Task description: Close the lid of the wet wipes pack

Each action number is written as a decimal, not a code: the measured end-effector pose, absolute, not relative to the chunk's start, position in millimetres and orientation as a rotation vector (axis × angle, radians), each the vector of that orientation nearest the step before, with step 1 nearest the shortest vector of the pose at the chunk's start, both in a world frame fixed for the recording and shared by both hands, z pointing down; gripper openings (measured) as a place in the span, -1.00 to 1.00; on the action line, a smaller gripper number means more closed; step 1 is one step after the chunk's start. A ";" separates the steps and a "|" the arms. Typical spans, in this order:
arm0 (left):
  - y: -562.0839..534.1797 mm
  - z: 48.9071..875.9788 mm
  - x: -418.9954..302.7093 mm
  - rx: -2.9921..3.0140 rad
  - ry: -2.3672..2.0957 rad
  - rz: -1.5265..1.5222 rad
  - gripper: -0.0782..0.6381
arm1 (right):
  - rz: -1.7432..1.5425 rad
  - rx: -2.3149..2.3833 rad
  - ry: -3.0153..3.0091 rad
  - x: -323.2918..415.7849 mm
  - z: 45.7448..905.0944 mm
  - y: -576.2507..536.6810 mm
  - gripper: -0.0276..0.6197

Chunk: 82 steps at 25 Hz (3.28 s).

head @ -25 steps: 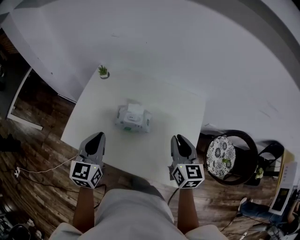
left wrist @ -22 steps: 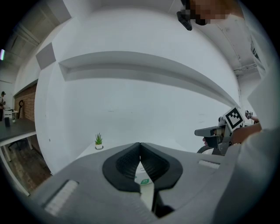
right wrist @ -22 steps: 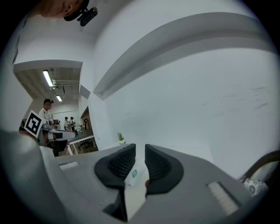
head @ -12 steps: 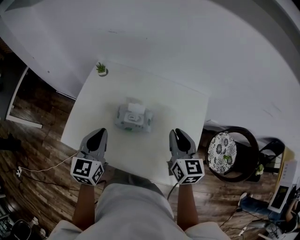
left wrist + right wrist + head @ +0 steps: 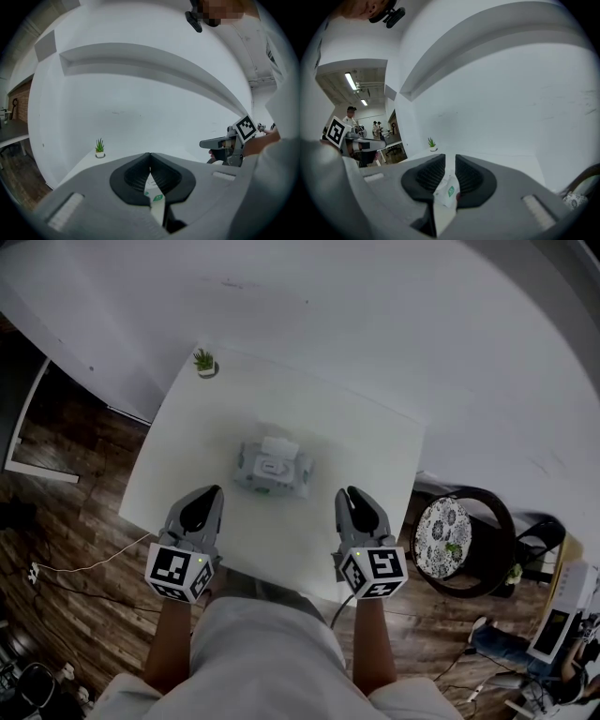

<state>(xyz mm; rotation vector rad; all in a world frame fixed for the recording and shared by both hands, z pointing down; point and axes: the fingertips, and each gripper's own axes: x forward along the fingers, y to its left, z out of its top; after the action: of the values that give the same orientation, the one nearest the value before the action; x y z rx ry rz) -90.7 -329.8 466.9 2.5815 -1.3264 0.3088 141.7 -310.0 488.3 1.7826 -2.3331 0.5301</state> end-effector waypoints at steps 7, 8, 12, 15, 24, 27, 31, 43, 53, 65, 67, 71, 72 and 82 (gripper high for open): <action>-338.1 474.6 -97.7 2.558 -1.336 0.334 -0.76 | 0.533 1.709 -2.345 132.2 501.9 -333.9 -0.70; -339.1 476.4 -98.2 2.554 -1.334 0.339 -0.76 | 0.531 1.696 -2.348 130.7 503.5 -338.3 -0.70; -343.9 484.2 -96.3 2.547 -1.318 0.354 -0.76 | 0.512 1.641 -2.359 125.3 511.1 -357.7 -0.70; -345.9 488.1 -92.7 2.548 -1.299 0.365 -0.76 | 0.513 1.590 -2.367 119.8 518.6 -370.4 -0.70; -355.5 496.5 -91.8 2.535 -1.288 0.383 -0.76 | 0.541 1.408 -2.346 100.6 562.1 -405.6 -0.70; -356.3 499.1 -94.2 2.526 -1.293 0.392 -0.76 | 0.548 1.356 -2.336 95.4 575.1 -413.6 -0.70; -358.7 502.3 -97.5 2.516 -1.298 0.399 -0.76 | 0.565 1.314 -2.315 91.5 588.8 -425.0 -0.70; -362.0 505.7 -100.6 2.505 -1.298 0.412 -0.76 | 0.603 1.147 -2.270 75.1 623.6 -438.7 -0.70; -359.0 507.0 -104.5 2.500 -1.303 0.411 -0.76 | 0.615 1.066 -2.267 62.6 635.5 -435.8 -0.72; -350.9 505.3 -112.3 2.502 -1.304 0.397 -0.76 | 0.536 0.936 -2.268 46.2 630.0 -413.1 -0.75; -348.6 504.6 -112.8 2.505 -1.303 0.395 -0.76 | 0.517 0.893 -2.267 42.7 629.3 -405.6 -0.75; -343.6 502.3 -116.1 2.504 -1.305 0.385 -0.76 | 0.482 0.817 -2.263 36.2 629.8 -390.4 -0.70; -342.8 502.1 -117.2 2.503 -1.306 0.380 -0.76 | 0.481 0.802 -2.261 35.6 631.9 -387.2 -0.69; -336.6 504.0 -125.8 2.498 -1.310 0.374 -0.76 | 0.539 0.663 -2.235 11.4 651.3 -363.8 -0.64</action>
<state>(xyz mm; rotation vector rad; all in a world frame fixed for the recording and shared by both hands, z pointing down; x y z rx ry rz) -125.8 -336.6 504.0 2.4981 -1.3103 0.3737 11.4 -363.8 651.3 0.6630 -2.2351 0.5385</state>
